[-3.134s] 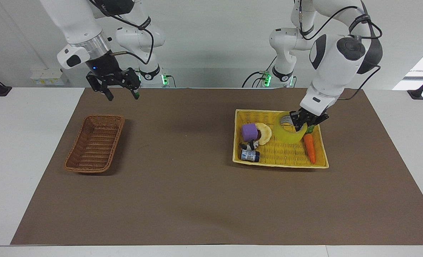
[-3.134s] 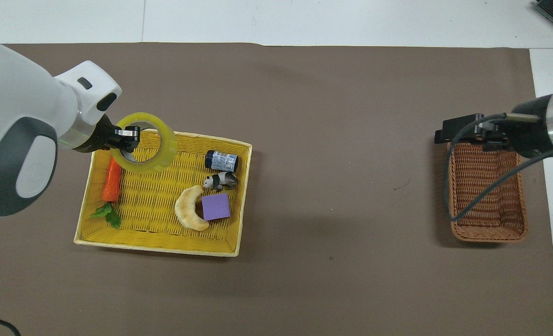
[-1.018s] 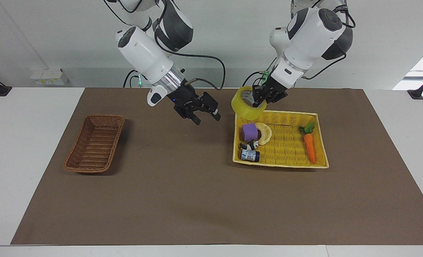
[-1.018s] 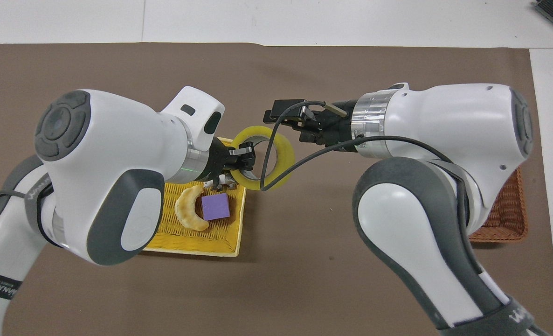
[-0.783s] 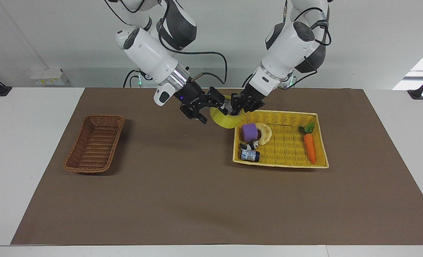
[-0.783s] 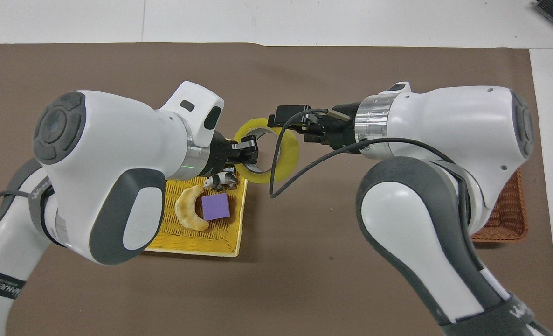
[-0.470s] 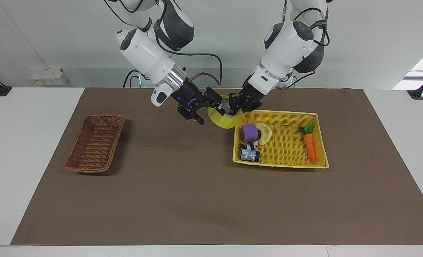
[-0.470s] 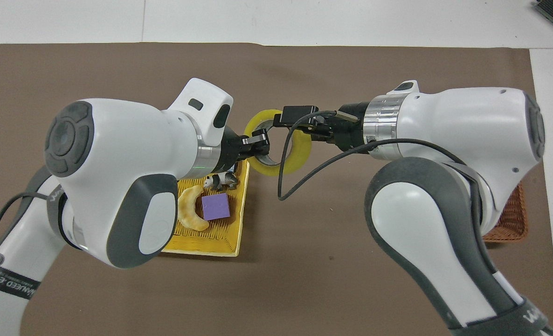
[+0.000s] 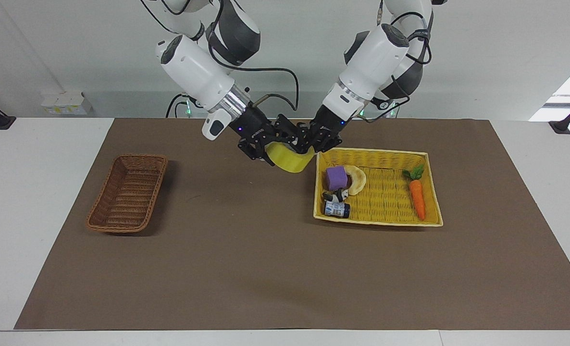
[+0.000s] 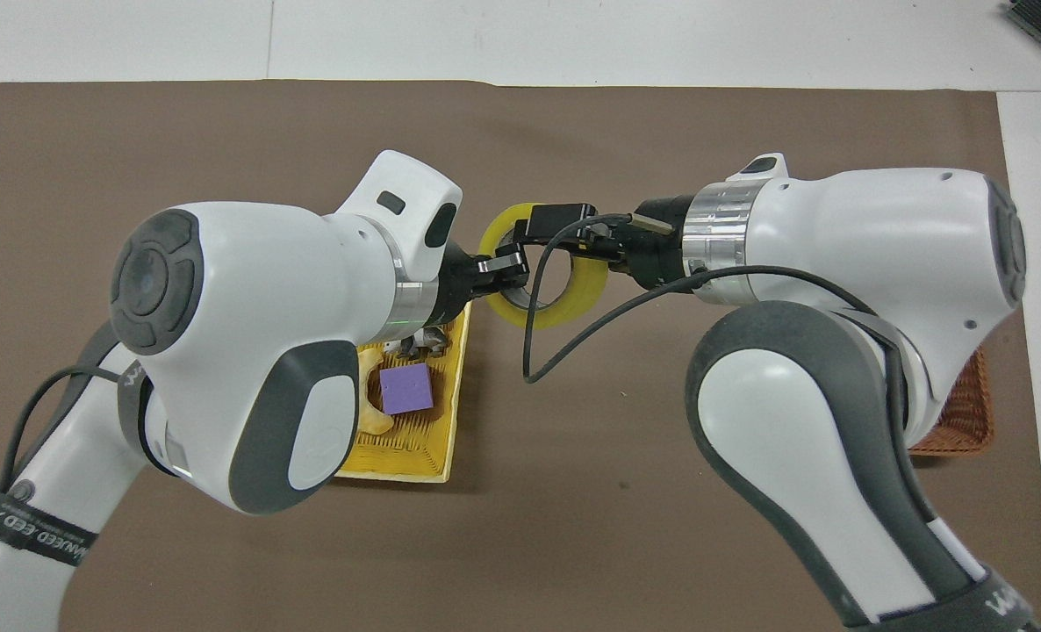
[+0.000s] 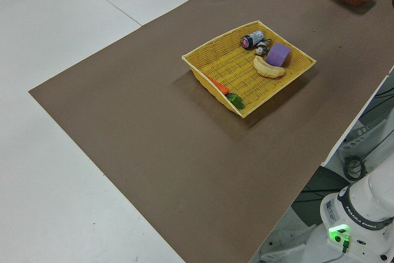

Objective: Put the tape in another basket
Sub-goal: 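Carry the tape with the right gripper while the left gripper withdraws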

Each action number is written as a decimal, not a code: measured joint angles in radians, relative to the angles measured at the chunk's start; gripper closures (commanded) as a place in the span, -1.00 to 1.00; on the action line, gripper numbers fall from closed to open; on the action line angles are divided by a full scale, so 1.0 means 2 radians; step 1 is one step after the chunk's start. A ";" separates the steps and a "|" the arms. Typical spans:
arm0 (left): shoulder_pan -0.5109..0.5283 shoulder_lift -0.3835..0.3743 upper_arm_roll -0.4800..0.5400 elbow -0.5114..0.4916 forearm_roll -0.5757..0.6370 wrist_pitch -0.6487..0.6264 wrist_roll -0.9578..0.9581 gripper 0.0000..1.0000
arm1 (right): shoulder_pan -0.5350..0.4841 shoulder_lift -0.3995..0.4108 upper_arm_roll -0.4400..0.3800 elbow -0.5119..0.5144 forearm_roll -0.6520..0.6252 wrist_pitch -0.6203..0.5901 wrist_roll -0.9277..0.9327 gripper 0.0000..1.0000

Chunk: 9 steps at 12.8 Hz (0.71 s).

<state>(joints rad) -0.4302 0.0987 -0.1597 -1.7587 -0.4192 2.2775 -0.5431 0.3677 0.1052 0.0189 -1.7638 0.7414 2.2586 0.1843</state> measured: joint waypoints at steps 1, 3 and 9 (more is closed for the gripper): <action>0.000 0.000 0.000 0.000 0.000 0.004 0.000 1.00 | -0.001 0.000 0.000 -0.001 0.000 0.000 0.000 0.91; 0.000 0.002 0.000 0.001 0.000 0.005 0.000 0.75 | -0.002 0.000 0.000 -0.001 0.000 0.000 0.000 1.00; 0.002 -0.004 0.008 0.010 -0.003 0.006 -0.004 -1.00 | -0.012 0.004 -0.003 -0.008 0.000 -0.002 0.000 1.00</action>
<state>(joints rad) -0.4255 0.0905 -0.1443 -1.7378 -0.4251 2.2885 -0.5514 0.3442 0.1129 0.0134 -1.7791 0.7406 2.2556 0.1843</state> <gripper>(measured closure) 0.313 0.885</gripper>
